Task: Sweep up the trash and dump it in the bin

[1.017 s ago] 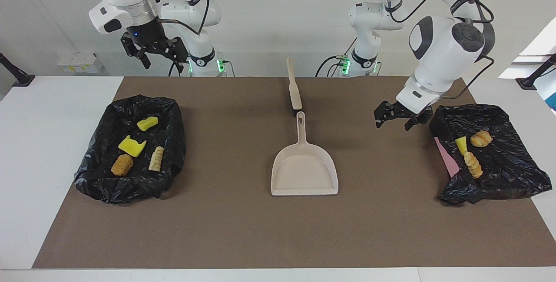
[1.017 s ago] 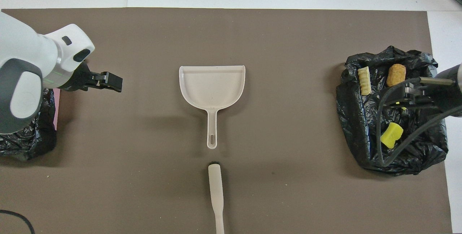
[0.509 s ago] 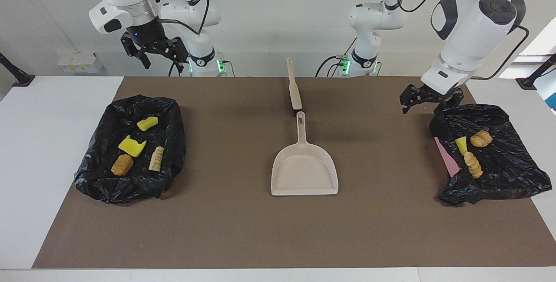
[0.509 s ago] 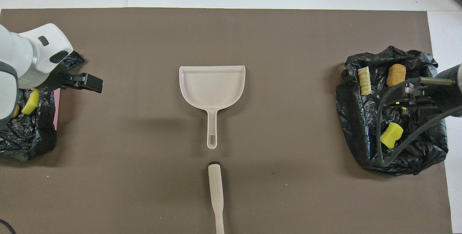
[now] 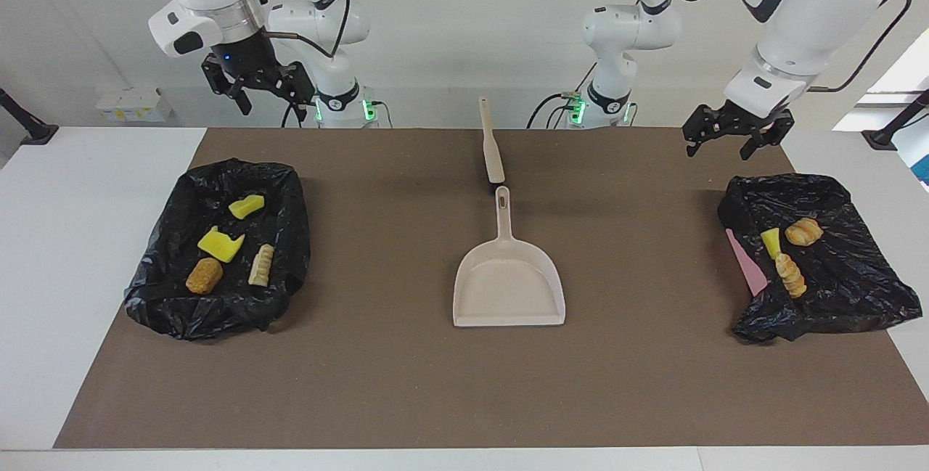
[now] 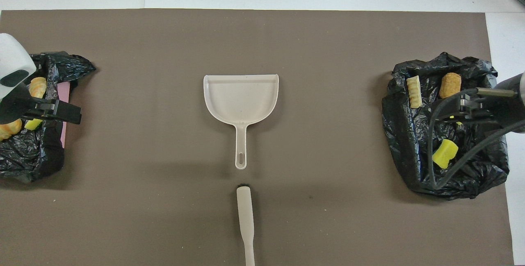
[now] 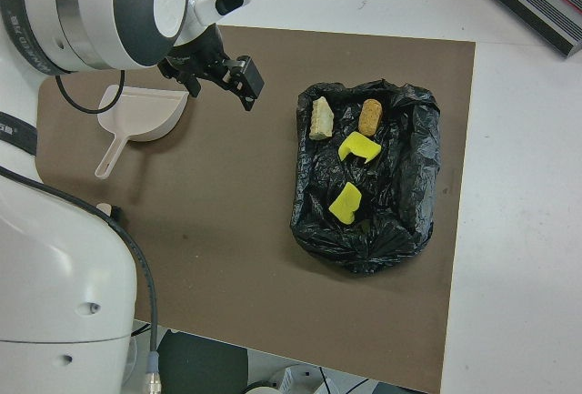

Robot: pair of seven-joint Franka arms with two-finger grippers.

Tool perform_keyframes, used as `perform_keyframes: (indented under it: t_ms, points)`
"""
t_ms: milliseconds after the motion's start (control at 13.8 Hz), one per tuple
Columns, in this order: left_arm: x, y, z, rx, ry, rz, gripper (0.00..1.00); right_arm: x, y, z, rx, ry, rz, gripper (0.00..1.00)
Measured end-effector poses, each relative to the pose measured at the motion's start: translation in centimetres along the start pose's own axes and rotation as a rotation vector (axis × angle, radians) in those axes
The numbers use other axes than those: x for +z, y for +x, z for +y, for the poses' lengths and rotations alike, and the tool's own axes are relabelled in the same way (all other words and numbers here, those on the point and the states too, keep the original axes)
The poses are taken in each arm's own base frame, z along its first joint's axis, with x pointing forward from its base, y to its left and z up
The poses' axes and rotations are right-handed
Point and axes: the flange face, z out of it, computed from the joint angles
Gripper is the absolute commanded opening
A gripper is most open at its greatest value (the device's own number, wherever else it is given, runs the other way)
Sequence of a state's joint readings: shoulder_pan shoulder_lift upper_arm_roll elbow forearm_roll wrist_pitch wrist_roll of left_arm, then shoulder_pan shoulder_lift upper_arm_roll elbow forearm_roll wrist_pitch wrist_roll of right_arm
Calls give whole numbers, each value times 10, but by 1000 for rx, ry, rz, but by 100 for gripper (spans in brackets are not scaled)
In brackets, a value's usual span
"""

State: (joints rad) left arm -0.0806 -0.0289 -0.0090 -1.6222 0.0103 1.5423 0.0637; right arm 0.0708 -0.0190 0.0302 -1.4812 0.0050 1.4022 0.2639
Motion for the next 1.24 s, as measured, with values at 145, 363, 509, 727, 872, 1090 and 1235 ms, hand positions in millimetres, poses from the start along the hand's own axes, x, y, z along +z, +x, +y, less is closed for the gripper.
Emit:
perform_keyframes:
  t_ms: [145, 363, 509, 727, 872, 1090, 1235]
  points:
    - [-9, -2, 0, 3, 0, 4, 100, 0, 0, 0, 0, 0, 0, 100]
    - [-10, -2, 0, 6, 0, 5, 100, 0, 0, 0, 0, 0, 0, 100]
    - [-11, -1, 0, 7, 1, 10, 100, 0, 0, 0, 0, 0, 0, 100]
    - [-16, -1, 0, 7, 1, 22, 100, 0, 0, 0, 0, 0, 0, 100]
    - [-18, -1, -1, 5, 1, 26, 100, 0, 0, 0, 0, 0, 0, 100]
    - [-20, -2, -1, 4, 1, 28, 100, 0, 0, 0, 0, 0, 0, 100]
    - [-20, -2, -2, 4, 1, 28, 100, 0, 0, 0, 0, 0, 0, 100]
